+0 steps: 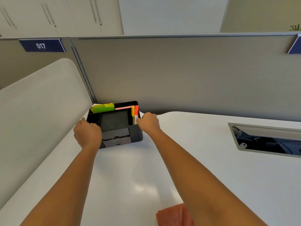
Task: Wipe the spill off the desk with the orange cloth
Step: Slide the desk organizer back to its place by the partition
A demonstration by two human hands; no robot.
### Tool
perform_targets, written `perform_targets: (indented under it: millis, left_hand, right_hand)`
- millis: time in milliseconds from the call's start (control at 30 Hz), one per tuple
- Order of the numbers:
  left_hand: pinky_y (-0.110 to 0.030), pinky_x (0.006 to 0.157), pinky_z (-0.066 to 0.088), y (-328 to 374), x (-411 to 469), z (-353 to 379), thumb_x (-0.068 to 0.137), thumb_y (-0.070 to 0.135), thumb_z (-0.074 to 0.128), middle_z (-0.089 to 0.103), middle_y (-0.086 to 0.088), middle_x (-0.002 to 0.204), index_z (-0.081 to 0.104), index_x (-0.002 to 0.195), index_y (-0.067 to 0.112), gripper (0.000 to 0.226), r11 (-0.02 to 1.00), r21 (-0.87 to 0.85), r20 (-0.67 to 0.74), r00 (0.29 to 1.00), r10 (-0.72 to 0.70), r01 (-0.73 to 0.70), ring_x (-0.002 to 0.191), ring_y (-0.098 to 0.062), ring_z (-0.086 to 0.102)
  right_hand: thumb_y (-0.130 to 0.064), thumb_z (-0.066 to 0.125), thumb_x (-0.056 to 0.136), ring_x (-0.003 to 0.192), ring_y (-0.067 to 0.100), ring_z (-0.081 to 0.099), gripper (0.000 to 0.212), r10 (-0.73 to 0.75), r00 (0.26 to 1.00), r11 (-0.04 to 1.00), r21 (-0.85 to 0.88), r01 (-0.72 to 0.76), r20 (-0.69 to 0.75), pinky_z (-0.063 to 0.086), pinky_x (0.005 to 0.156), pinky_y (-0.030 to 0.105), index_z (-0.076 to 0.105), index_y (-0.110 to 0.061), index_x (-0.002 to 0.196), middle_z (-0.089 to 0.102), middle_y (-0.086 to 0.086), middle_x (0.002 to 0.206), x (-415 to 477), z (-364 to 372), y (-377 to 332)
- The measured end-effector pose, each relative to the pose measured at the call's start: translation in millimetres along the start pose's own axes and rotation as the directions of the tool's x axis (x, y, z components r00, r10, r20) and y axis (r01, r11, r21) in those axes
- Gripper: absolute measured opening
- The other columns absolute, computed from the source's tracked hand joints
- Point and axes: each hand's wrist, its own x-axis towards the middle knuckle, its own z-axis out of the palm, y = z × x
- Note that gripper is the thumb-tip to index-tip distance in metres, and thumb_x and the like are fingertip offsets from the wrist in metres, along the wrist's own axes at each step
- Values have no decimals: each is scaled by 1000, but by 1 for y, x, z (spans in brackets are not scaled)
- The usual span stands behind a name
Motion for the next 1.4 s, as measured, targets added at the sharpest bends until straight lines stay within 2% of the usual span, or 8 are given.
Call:
perform_targets:
  millis: [133, 233, 333, 633, 900, 1000, 1200, 1400]
  left_hand:
    - [-42, 73, 42, -7, 9, 2, 87, 0, 42, 57, -30, 116, 55, 118, -4, 34, 973, -76, 111, 972, -209, 218, 103, -47, 54]
    - [-42, 73, 44, -6, 11, 0, 86, -4, 43, 59, -30, 113, 59, 117, -3, 36, 964, -111, 102, 967, -232, 243, 101, -47, 56]
    - [-42, 75, 46, -1, 8, -2, 85, -7, 41, 60, -29, 112, 61, 118, 1, 39, 967, -125, 115, 972, -206, 220, 99, -47, 56]
    - [-38, 69, 41, 71, -33, 16, 84, -7, 39, 62, -29, 104, 65, 109, 0, 37, 981, -185, 204, 979, -16, 55, 88, -43, 55]
    - [-32, 64, 36, 148, -97, 66, 84, -4, 39, 63, -26, 100, 66, 97, -1, 30, 967, -251, 368, 919, 143, -50, 75, -33, 45]
    - [-32, 64, 37, 165, -115, 86, 86, -3, 40, 65, -26, 99, 65, 98, -2, 28, 958, -274, 405, 892, 198, -88, 77, -34, 50]
    - [-31, 67, 39, 177, -137, 115, 90, 0, 41, 66, -24, 104, 65, 106, 1, 29, 949, -294, 438, 866, 241, -116, 83, -34, 56]
    - [-30, 70, 41, 180, -146, 127, 93, 3, 42, 66, -22, 107, 63, 112, 1, 29, 947, -284, 431, 863, 264, -148, 95, -37, 61]
  right_hand:
    - [-23, 52, 95, 91, 25, 63, 30, 37, 999, 999, 28, -36, -12, 43, 59, 23, 61, 0, 112, 66, 16, 106, 3, 7, -1]
    - [-20, 53, 94, 105, 30, 63, 30, 25, 999, 1000, 1, -25, -44, 51, 79, 31, 59, -1, 116, 64, 17, 115, 0, 6, -3]
    - [-19, 53, 94, 107, 31, 62, 30, 29, 997, 999, -30, -31, -66, 51, 85, 33, 58, -2, 118, 63, 17, 118, -3, -1, -2]
    - [-12, 49, 94, 98, 33, 63, 24, 117, 975, 993, -10, -121, -187, 47, 73, 34, 63, 2, 106, 65, 19, 109, -14, -79, 42]
    - [-7, 47, 93, 75, 27, 52, 21, 236, 916, 963, -46, -264, -325, 40, 60, 28, 64, 5, 99, 66, 22, 101, -17, -169, 115]
    - [-4, 46, 91, 73, 28, 54, 18, 269, 900, 952, -49, -303, -344, 38, 48, 24, 63, 4, 90, 65, 22, 94, -16, -189, 143]
    - [-7, 46, 92, 73, 28, 54, 32, 283, 878, 940, -68, -333, -387, 35, 49, 22, 44, -8, 60, 55, 15, 80, -21, -202, 178]
    - [-12, 46, 95, 76, 25, 55, 24, 288, 865, 942, -41, -333, -411, 42, 66, 28, 64, 3, 97, 65, 19, 94, -22, -199, 196]
